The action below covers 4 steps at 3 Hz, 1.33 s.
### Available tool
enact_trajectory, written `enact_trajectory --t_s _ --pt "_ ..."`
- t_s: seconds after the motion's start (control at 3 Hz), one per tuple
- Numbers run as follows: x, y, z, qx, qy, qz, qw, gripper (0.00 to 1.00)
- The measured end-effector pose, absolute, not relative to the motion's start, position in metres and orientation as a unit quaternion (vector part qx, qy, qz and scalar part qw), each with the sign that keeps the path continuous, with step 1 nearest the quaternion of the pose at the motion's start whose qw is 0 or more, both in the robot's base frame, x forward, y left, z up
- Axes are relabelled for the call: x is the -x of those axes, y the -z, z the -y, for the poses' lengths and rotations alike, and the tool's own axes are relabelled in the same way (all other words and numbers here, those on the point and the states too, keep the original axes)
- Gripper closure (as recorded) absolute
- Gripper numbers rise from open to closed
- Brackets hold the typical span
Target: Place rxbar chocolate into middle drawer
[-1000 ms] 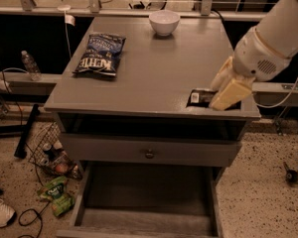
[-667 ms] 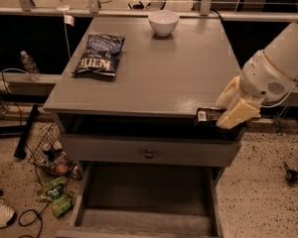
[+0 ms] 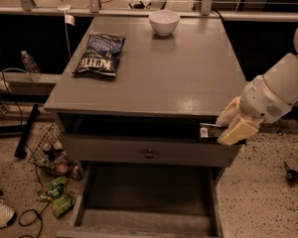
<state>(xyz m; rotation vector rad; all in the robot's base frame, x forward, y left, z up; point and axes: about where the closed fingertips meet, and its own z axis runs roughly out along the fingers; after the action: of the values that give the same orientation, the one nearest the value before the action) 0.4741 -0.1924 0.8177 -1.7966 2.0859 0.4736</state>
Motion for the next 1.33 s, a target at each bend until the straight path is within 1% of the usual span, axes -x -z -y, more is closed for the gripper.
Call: enact_trajectory --t_s 0.33,1.0,1.33 --pt "-0.474 -0.810 0.197 0.629 -0.173 -0.738 0.172 1.00" --pt "-0.450 -0.740 0.242 0.639 -0.193 -0.707 0.235 1.00" --pt "-0.446 -0.682 0.249 0.642 -0.213 -0.688 0.263 1.00"
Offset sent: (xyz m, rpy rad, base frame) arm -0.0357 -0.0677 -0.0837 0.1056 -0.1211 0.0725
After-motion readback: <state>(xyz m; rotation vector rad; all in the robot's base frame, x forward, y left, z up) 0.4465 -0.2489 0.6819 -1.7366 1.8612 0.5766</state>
